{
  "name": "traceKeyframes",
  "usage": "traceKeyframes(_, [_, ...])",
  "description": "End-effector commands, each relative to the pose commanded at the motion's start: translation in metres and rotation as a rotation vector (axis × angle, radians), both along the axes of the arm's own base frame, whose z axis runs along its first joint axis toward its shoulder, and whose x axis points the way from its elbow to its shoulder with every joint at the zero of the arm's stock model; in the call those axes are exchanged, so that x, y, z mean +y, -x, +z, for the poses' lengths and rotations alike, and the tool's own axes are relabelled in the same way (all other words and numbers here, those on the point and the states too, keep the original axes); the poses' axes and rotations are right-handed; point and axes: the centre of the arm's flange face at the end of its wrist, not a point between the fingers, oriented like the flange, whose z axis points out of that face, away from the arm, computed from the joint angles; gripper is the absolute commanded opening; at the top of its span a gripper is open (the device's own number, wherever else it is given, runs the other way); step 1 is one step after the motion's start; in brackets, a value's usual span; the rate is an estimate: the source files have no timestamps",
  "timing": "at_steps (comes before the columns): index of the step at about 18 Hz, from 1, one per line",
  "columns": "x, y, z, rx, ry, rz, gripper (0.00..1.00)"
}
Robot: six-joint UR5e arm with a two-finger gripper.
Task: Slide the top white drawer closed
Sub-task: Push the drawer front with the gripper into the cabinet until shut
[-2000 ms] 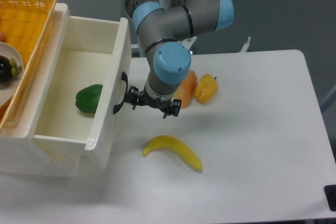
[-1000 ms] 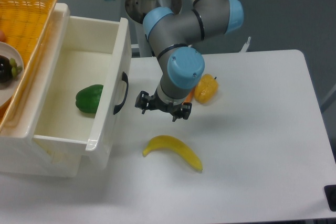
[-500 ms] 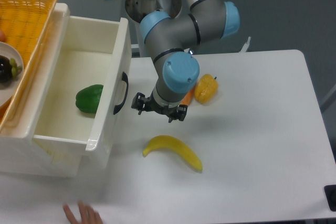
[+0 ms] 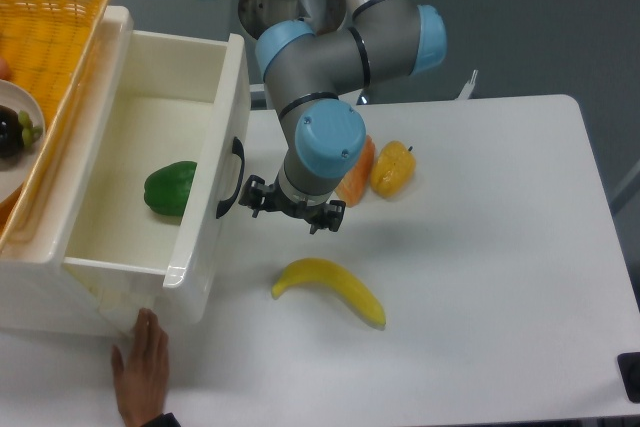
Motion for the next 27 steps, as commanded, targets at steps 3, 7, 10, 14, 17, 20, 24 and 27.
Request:
traceKeyframes(3, [0.001, -0.002, 0.002, -0.011, -0.013, 0.001, 1.00])
traceKeyframes(7, [0.005, -0.010, 0.004, -0.014, -0.020, -0.009, 1.00])
traceKeyframes(10, [0.008, -0.015, 0.005, -0.014, -0.022, -0.018, 1.00])
traceKeyframes(14, [0.010, -0.019, 0.004, -0.020, -0.025, -0.025, 1.00])
traceKeyframes(17, [0.014, -0.027, 0.005, -0.021, -0.028, -0.037, 1.00])
traceKeyframes(20, [0.013, -0.030, 0.013, -0.030, -0.045, -0.034, 1.00])
traceKeyframes(24, [0.015, -0.040, 0.014, -0.040, -0.041, -0.046, 1.00])
traceKeyframes(27, [0.016, -0.044, 0.016, -0.042, -0.041, -0.051, 1.00])
